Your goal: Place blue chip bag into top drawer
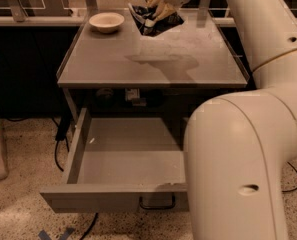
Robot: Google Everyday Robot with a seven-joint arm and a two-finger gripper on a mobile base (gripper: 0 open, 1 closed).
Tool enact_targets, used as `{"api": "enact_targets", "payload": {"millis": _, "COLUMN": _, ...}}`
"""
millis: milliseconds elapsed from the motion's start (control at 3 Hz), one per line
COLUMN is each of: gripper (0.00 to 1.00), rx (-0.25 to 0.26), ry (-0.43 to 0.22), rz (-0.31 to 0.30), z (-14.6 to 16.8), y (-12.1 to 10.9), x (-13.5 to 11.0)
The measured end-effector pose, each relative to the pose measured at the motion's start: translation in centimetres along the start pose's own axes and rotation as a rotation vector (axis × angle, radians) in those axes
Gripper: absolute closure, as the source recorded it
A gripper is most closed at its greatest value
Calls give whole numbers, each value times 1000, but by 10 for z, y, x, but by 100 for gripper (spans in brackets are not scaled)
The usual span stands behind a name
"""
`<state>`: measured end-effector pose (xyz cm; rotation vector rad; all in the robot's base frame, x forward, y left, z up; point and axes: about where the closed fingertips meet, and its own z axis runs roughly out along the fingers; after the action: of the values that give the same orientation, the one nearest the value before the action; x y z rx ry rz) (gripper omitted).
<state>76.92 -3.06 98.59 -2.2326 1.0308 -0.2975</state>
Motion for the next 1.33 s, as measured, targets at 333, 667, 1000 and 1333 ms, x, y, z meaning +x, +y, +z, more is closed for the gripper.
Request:
{"api": "enact_targets", "payload": {"millis": 333, "gripper": 100, "rx": 4, "ry": 25, "rz": -13, "z": -35, "y": 5, "x": -20}}
{"api": "enact_targets", "payload": {"millis": 667, "gripper": 100, "rx": 12, "ry": 38, "rz": -15, "z": -74, "y": 26, "x": -58}}
{"api": "enact_targets", "payload": {"millis": 1000, "gripper": 100, "rx": -17, "ry": 35, "rz": -9, "z": -87, "y": 54, "x": -86}}
{"api": "enact_targets", "payload": {"millis": 1333, "gripper": 100, "rx": -45, "ry": 22, "rz": 15, "z": -101, "y": 86, "x": -114}}
